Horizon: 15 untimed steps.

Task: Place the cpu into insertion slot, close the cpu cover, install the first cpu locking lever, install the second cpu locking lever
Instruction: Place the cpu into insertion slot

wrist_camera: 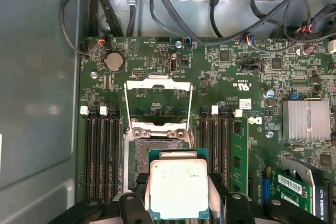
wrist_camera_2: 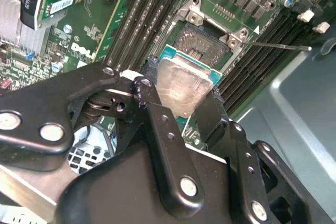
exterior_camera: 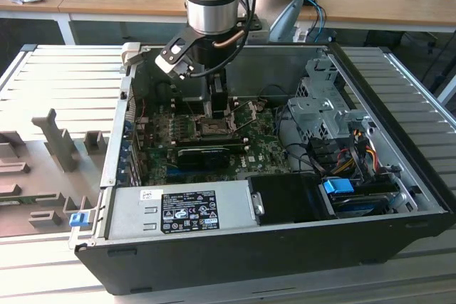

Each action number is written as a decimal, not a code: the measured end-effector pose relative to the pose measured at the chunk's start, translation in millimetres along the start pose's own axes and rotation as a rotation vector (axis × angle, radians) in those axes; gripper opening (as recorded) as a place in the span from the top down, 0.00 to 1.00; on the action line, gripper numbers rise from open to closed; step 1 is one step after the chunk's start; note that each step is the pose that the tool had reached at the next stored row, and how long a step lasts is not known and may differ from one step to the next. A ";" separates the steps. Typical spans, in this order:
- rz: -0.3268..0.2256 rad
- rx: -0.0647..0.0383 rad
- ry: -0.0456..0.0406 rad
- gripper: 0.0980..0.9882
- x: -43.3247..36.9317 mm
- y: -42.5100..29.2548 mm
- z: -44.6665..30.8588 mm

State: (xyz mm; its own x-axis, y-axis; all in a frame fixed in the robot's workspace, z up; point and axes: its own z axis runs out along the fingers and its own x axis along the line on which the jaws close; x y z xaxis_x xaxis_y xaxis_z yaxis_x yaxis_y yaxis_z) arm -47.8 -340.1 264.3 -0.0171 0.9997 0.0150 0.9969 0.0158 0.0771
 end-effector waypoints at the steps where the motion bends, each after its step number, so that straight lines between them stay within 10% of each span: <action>1: 0.000 0.000 0.0000 0.51 0.0 -0.1 0.6; 15: 0.001 0.000 0.0001 0.51 0.1 -0.8 7.8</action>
State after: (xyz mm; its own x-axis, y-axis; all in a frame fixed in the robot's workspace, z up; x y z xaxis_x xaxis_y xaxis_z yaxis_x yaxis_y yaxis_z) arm -48.0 -339.9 256.5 -0.0165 0.9997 0.0151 0.9969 0.0153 0.0771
